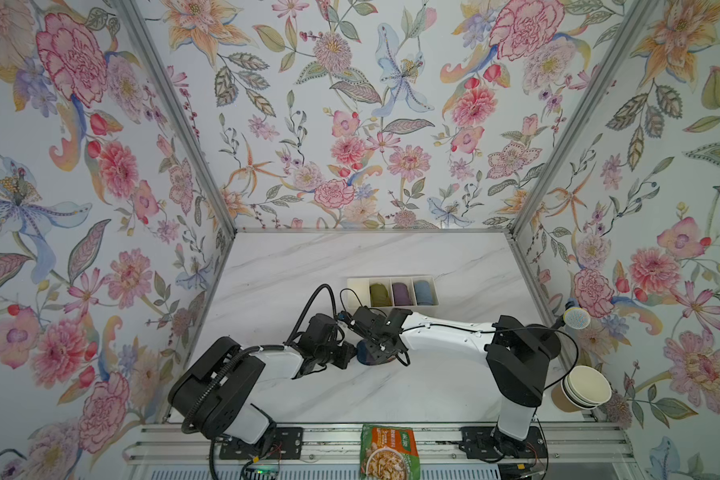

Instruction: Roll the socks

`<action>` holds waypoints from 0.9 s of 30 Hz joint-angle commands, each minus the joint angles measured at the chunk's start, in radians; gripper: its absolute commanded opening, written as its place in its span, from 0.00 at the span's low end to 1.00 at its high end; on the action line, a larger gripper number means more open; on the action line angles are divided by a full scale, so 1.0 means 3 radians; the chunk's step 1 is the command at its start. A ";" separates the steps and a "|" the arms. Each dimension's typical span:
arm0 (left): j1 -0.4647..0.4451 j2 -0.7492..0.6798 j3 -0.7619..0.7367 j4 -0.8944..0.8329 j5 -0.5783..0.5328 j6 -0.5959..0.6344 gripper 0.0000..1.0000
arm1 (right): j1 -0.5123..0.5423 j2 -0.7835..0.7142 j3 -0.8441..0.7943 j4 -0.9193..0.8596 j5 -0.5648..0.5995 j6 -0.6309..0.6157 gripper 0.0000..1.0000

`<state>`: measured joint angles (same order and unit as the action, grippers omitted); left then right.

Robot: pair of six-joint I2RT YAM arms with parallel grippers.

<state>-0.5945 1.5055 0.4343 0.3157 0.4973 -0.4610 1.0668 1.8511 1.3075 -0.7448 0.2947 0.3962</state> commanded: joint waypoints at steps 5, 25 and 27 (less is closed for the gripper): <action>0.0021 0.0068 -0.0011 -0.0117 0.0017 0.0029 0.06 | 0.0031 -0.0115 -0.0064 0.0151 -0.0176 -0.0096 0.49; 0.0023 0.0007 0.0052 -0.0263 -0.0036 0.0108 0.06 | -0.0161 -0.0212 -0.0474 0.0580 -0.0816 -0.0022 0.40; 0.0030 -0.0002 0.0070 -0.0300 -0.0047 0.0124 0.06 | -0.0213 -0.0259 -0.0580 0.0697 -0.0955 0.0001 0.41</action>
<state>-0.5945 1.5055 0.4423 0.2981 0.4942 -0.4522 1.0187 1.7893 1.1828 -0.5545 0.0948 0.3748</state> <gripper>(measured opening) 0.065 0.407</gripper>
